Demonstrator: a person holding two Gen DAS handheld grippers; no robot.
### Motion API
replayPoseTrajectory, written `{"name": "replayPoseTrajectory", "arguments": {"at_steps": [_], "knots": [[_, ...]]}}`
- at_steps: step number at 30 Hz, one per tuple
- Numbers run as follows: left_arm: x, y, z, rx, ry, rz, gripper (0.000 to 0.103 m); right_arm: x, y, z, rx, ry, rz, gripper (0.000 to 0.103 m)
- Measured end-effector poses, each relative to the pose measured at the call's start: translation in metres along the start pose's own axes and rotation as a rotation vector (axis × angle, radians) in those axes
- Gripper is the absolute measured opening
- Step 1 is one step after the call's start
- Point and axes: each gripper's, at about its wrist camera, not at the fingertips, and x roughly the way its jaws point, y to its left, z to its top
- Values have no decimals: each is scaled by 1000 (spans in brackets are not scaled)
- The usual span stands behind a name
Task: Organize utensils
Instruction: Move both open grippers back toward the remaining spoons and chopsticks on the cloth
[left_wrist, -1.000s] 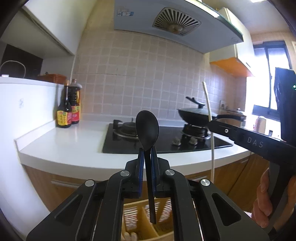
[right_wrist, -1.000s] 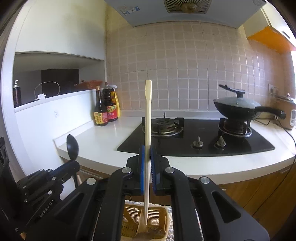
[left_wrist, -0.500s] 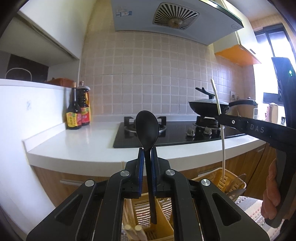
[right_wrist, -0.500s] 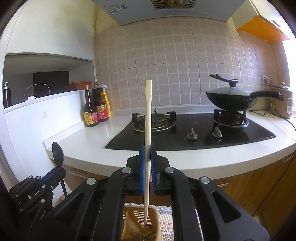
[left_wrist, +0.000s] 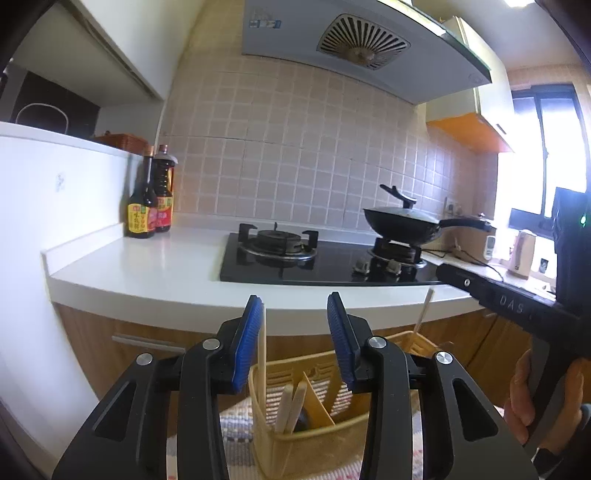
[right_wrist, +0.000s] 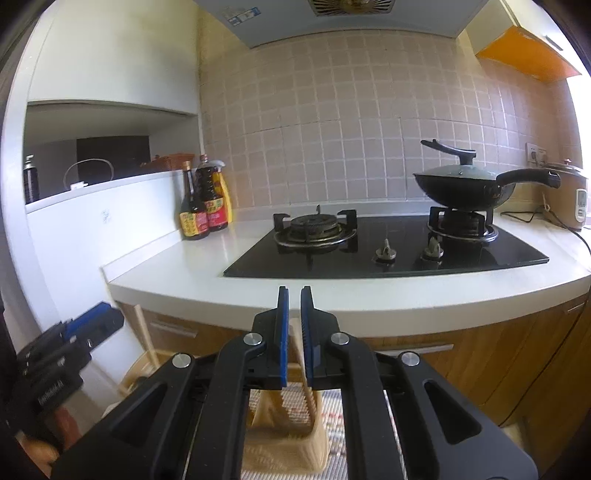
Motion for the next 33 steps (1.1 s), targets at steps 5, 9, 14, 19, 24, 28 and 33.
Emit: {"name": "replayPoseTrajectory", "arguments": {"at_steps": [5,9,14,19,24,28,33], "knots": [[-33,7,9,-50,5,-64,53,-28,3,0,7,33,48,29],[-58,10,16,-90,59,-143,63,-61,12,0,-12,45,71,52],[-84,8,19,-89,147,-182,67,-90,28,1,-80,112,44,52],[-94,7,3,-65,295,-178,67,-98,43,-10,-130,266,33,52],[-89,7,-25,-24,442,-109,67,-90,49,-27,-129,424,21,52],[-79,9,-51,-14,591,-99,66,-69,51,-49,-131,593,-7,52],[-63,7,-89,-4,771,-125,60,-41,44,-78,-65,774,14,52]]}}
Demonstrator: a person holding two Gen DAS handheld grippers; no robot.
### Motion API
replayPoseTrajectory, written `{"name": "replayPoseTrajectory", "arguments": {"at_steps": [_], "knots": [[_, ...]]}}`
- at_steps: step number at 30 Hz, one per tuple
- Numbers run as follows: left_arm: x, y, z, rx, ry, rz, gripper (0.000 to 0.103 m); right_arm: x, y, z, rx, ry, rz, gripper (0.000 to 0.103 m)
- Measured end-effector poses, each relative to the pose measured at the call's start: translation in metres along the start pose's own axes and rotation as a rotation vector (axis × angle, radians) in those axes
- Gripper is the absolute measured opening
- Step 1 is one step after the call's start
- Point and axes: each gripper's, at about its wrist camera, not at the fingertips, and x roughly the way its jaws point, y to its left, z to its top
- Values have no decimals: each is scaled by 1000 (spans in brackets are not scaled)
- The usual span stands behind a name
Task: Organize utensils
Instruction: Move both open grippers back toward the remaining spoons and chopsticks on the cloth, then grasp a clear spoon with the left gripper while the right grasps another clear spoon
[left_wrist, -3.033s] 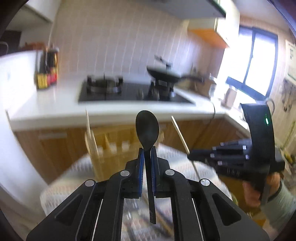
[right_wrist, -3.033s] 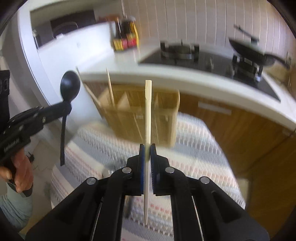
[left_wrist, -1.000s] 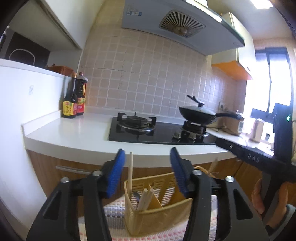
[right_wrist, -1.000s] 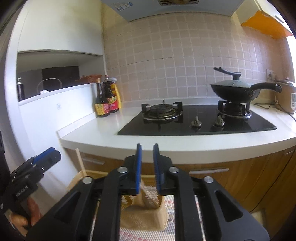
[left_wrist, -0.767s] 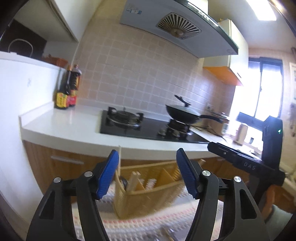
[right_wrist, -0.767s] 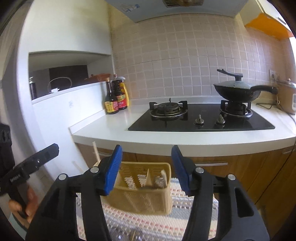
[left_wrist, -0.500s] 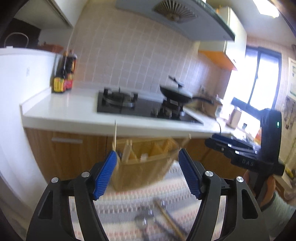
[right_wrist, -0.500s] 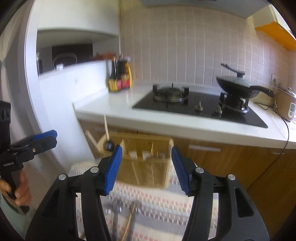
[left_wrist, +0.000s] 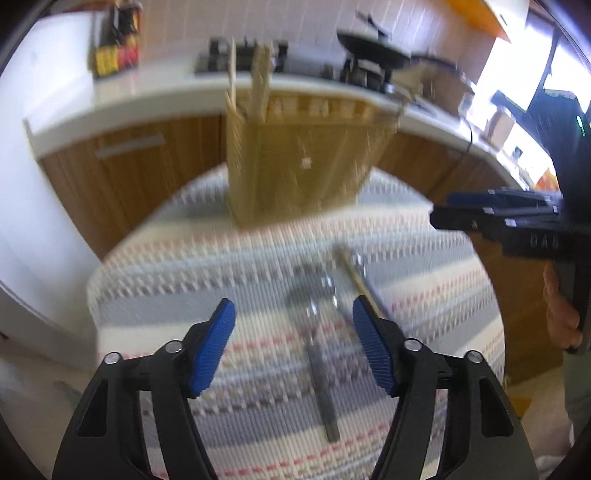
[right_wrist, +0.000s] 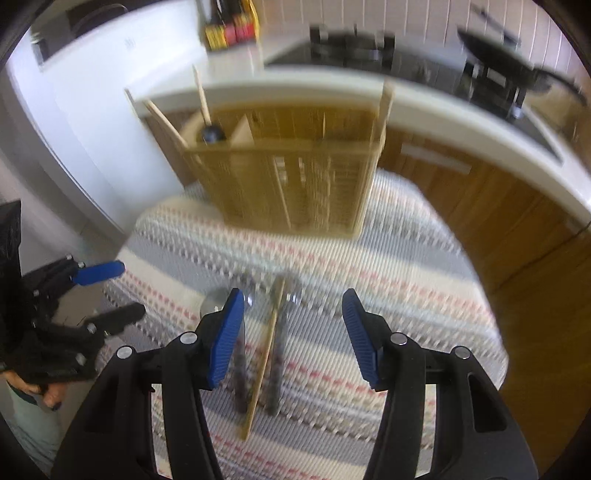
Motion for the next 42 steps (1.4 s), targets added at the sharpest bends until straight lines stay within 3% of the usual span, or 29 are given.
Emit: {"name": "replayPoseTrajectory", "arguments": {"at_steps": [6,9,12,17,22,28,33,37,42], "knots": [[35,-4,-13,17,137,-18,53,44,-3,-5,33,133,52,51],[49,-10,-18,30,175,5,44,62,0,-3,30,170,46,40],[65,-17,-17,52,200,53,39,82,-2,-1,58,225,63,36],[81,-20,-17,44,243,57,29,105,-3,1,73,282,88,36],[84,-23,-19,60,248,75,26,121,-3,2,78,318,86,30],[85,-23,-16,58,249,77,25,128,5,2,63,323,68,23],[88,-31,-16,80,247,107,25,134,25,-1,15,315,29,10],[90,-44,-19,135,242,173,15,130,19,-5,34,298,30,9],[91,-46,-18,138,242,170,12,123,-2,-12,72,288,36,9]]}}
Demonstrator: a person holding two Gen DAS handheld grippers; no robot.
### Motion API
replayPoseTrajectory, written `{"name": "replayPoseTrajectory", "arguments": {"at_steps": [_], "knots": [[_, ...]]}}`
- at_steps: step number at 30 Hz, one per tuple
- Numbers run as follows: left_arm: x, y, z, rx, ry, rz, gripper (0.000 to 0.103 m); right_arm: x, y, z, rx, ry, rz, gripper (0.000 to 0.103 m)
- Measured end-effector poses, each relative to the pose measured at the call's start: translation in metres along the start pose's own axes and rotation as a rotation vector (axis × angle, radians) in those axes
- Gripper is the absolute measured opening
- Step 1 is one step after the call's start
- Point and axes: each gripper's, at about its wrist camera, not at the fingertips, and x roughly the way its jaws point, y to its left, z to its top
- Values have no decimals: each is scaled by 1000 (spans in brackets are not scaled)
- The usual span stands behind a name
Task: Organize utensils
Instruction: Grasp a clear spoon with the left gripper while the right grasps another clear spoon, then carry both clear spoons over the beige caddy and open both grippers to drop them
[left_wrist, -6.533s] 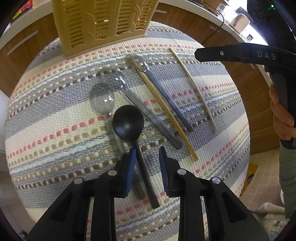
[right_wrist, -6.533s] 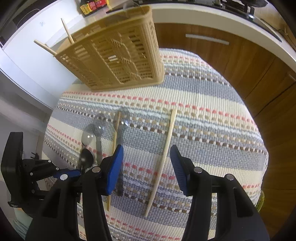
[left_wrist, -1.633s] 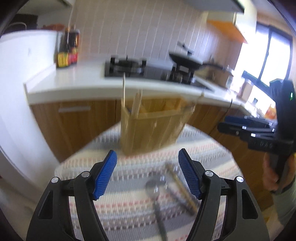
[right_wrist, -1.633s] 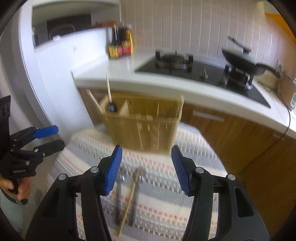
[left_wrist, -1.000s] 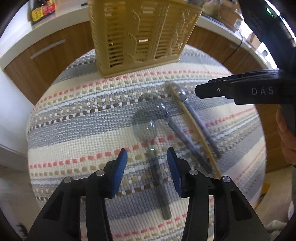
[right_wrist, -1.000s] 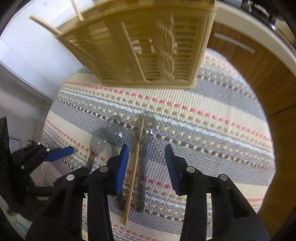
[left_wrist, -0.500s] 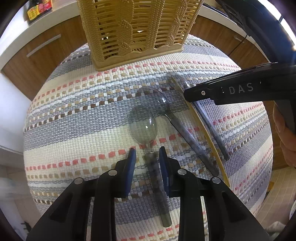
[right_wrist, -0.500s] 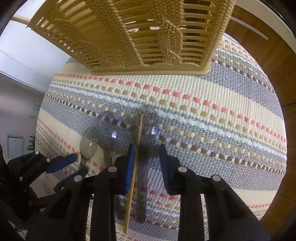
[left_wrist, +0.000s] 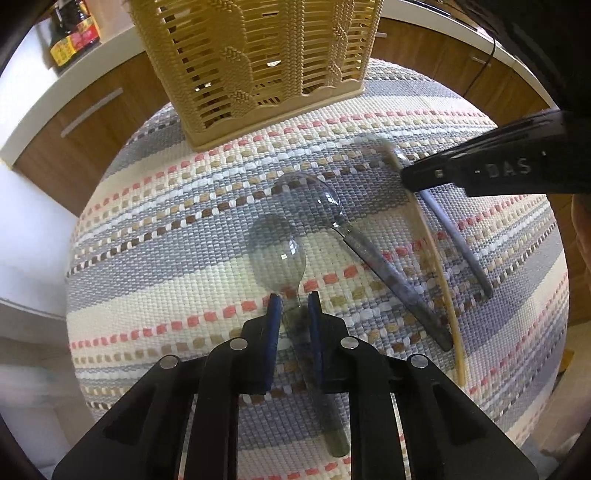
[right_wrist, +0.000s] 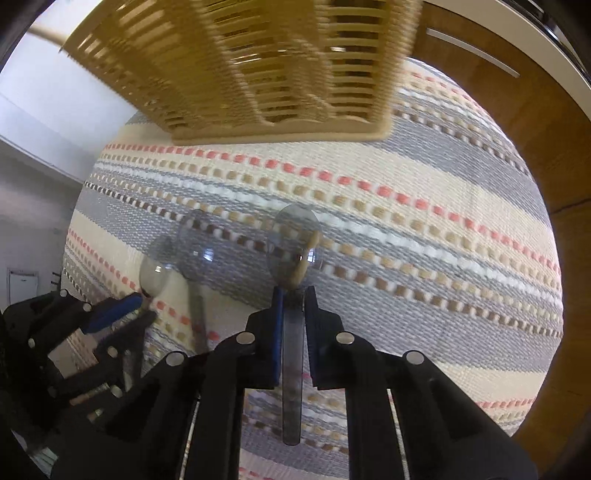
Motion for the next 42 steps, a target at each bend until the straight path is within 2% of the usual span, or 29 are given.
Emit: {"name": "replayPoseTrajectory", "arguments": {"at_steps": [5,9,15,18,20,22,23,27,29,30,32,35,39,42], "knots": [[3,11,0,-28,-3,-34,11,-7,-13,-8,12,-10,4,9],[-1,18,-1,-46,-18,-1,11,-16,-26,-13,9,-23,-16,9],[-1,30,3,-76,-23,-4,11,-16,-39,-19,6,1,-19,9],[2,38,4,-87,-3,-35,12,-12,-37,-19,-5,11,-24,10],[5,49,5,-100,1,-63,13,-10,-32,-20,-13,26,-23,16],[5,54,6,-109,14,-100,21,-5,-22,-20,-22,43,-7,29],[6,56,8,-107,20,-107,21,-4,-19,-20,-32,47,-8,29],[12,51,16,-70,35,-64,21,2,-5,-21,-67,44,-63,29],[12,41,18,-51,38,-16,10,4,-2,-20,-63,39,-86,20],[13,39,18,-41,36,-4,10,5,0,-20,-65,35,-100,10],[11,33,18,-27,20,19,10,6,2,-20,-56,28,-79,10],[2,33,15,-50,-23,2,10,1,-6,-24,-48,7,-66,10],[-31,39,11,-86,-159,-49,10,-26,-22,-34,-48,-69,1,10],[-62,45,11,-95,-257,-71,10,-53,-21,-41,-83,-148,39,10]]}}
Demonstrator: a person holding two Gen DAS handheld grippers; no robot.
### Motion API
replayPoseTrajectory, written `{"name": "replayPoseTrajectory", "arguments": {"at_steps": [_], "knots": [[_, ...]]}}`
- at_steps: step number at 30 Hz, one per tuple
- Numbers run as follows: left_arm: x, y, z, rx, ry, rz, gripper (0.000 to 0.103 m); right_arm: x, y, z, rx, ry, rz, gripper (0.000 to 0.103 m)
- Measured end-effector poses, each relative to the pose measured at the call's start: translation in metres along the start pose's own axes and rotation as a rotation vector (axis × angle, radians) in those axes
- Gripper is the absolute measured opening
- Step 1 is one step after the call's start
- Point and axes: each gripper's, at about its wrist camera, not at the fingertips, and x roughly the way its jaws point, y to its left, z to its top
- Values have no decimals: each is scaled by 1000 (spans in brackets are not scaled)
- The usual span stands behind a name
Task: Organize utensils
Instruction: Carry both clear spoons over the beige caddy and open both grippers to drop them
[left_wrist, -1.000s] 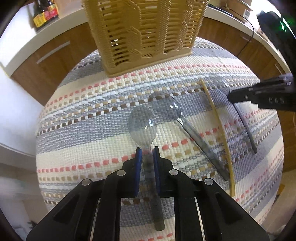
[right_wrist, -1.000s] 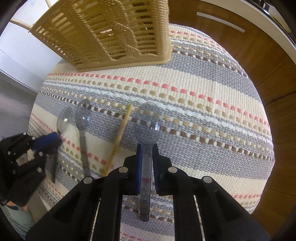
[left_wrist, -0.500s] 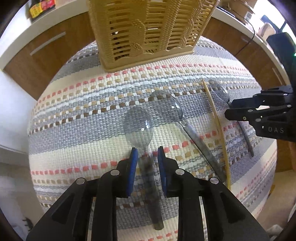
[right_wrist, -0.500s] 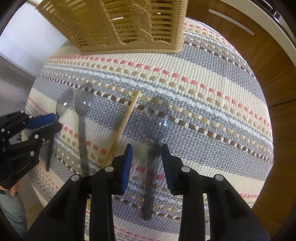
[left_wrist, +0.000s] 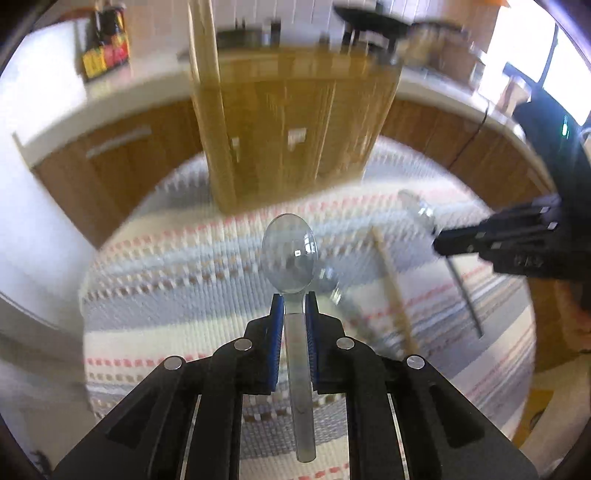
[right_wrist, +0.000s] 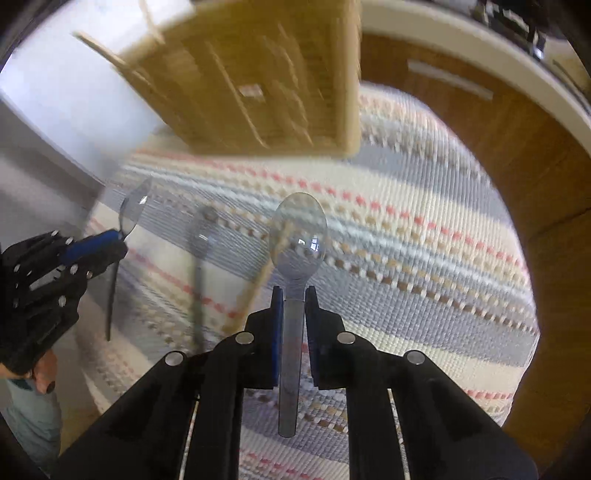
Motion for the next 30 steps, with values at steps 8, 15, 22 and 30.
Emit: {"name": "replayPoseTrajectory", "arguments": {"at_steps": [8,15,22,30], "knots": [[-100,-5,50,8,-376,-112,10,-97,19,11,-91,-303,101,10],[-137,-23,100,10,-620,-54,10,-152,37,60,-109,-538,109,10],[-136,-20,123,-39,-780,29,10,-174,29,96,-81,-727,50,10],[-104,-14,133,-85,-873,93,10,-179,26,115,-55,-907,-80,10]]}}
